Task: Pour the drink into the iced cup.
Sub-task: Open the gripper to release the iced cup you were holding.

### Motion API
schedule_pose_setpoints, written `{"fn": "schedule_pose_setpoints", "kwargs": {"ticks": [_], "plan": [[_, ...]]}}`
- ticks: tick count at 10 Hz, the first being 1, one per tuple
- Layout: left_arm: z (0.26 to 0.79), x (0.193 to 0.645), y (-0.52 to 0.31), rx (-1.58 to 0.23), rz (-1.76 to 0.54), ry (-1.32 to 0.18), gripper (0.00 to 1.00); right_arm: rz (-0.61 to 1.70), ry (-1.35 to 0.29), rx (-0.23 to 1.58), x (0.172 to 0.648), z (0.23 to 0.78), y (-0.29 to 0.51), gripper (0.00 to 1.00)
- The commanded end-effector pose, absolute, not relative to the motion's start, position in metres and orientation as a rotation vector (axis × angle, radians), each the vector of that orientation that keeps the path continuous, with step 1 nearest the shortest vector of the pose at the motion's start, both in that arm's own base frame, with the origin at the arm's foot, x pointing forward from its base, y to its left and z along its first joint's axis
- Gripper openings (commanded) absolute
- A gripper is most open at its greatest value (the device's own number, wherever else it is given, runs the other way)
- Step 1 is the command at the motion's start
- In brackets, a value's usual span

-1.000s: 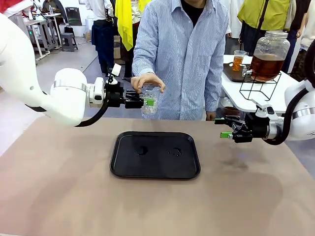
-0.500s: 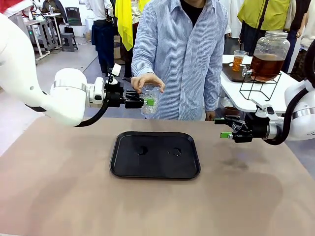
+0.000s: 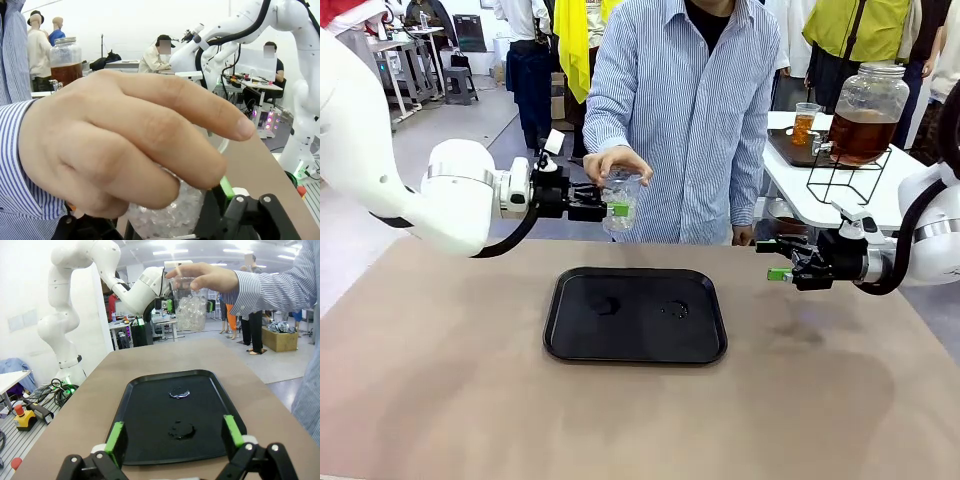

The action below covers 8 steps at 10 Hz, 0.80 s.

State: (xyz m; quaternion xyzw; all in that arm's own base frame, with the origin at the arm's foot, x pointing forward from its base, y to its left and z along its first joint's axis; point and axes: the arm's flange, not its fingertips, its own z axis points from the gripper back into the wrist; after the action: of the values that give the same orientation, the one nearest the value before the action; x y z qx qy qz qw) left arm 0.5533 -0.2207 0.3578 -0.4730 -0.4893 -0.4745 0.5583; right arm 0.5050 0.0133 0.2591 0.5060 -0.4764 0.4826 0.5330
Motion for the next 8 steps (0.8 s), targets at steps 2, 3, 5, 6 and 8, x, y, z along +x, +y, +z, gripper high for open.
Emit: {"fn": "schedule_pose_setpoints", "kwargs": {"ticks": [2,3,5,6,8], "plan": [[0.361,0.544,-0.2,-1.139,-1.125,-1.164,1.0,1.155,-1.135,1.206,0.507,0.262,0.014,1.0],[0.36,0.539,-0.19,-1.132,-1.122,-1.163,1.0,1.155,-1.135,1.206,0.507,0.262,0.014,1.0],[0.35,0.528,-0.16,-1.111,-1.114,-1.139,1.0,1.155,-1.135,1.206,0.507,0.262,0.014,1.0],[0.34,0.524,-0.142,-1.09,-1.118,-1.143,1.0,1.155,-1.135,1.206,0.507,0.262,0.014,1.0],[0.321,0.514,-0.108,-1.081,-1.174,-1.186,1.0,1.155,-1.135,1.206,0.507,0.262,0.014,1.0]]}}
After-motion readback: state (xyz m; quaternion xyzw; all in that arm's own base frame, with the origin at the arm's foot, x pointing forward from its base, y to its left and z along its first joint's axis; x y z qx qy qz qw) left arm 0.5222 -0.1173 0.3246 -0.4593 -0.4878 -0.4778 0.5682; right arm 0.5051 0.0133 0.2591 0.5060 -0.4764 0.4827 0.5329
